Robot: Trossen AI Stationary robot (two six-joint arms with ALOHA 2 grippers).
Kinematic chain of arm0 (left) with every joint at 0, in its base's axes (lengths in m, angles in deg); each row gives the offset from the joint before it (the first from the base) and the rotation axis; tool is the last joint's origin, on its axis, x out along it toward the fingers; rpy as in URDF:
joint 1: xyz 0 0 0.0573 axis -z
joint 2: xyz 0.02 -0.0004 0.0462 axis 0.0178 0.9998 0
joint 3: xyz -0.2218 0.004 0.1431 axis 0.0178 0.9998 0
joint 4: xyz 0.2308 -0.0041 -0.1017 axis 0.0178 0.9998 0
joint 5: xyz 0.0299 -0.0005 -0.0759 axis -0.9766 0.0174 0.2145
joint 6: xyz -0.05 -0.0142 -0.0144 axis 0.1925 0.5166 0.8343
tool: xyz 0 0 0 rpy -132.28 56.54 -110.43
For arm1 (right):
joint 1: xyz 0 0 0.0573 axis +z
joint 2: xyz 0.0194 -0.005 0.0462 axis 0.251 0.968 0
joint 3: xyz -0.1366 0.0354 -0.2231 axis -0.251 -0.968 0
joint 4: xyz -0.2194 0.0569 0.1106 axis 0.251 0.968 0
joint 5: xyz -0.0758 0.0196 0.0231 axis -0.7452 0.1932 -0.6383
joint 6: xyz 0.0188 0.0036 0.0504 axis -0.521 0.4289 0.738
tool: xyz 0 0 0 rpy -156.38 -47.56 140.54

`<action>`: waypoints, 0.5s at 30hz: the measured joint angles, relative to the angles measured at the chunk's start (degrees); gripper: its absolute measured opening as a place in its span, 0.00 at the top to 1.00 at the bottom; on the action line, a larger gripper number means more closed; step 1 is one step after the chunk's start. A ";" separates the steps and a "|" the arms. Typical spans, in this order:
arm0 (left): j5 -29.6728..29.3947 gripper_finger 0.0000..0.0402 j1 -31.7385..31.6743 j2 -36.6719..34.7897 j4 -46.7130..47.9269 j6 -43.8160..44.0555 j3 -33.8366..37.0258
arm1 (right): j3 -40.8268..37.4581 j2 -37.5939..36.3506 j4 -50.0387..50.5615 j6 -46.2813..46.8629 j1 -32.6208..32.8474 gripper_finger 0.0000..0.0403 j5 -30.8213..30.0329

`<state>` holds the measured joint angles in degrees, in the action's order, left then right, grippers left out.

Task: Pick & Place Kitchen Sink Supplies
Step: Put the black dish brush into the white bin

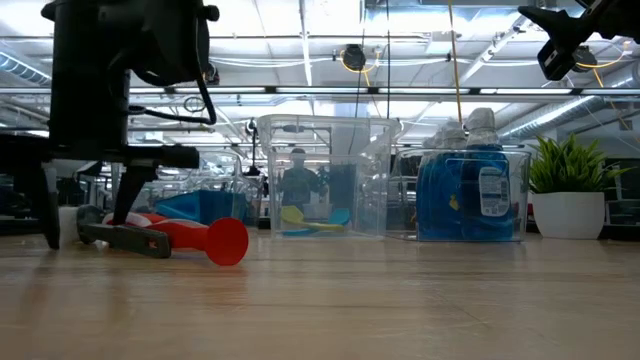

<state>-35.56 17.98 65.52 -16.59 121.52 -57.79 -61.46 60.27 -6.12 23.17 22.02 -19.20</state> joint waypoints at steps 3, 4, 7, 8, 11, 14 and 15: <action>-0.42 0.51 -0.11 1.22 -0.77 -0.19 -0.08 | 0.00 0.00 0.07 0.00 0.00 0.59 0.00; -0.36 0.51 -0.15 1.47 -1.10 -0.49 -0.02 | 0.00 0.00 0.07 0.00 0.00 0.59 0.00; -0.43 0.52 0.26 1.70 -1.24 -0.72 -0.01 | 0.00 0.00 0.07 0.10 0.00 0.59 0.00; -0.51 0.54 0.47 1.70 -1.31 -0.78 0.02 | 0.00 -0.01 0.05 0.10 0.00 0.59 0.00; -1.11 0.63 1.36 1.52 -1.26 -0.93 0.05 | 0.00 0.00 0.08 0.76 0.00 0.59 0.00; -1.66 0.74 2.51 1.46 -0.53 -1.32 0.09 | 0.02 0.00 0.07 3.09 0.00 0.59 0.00; -1.68 0.78 2.86 1.46 -0.35 -1.29 0.09 | 0.02 -0.01 0.07 4.02 0.00 0.59 0.00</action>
<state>-37.24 20.84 66.97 -16.94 120.23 -57.71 -61.44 60.26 -6.05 27.19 22.02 -19.20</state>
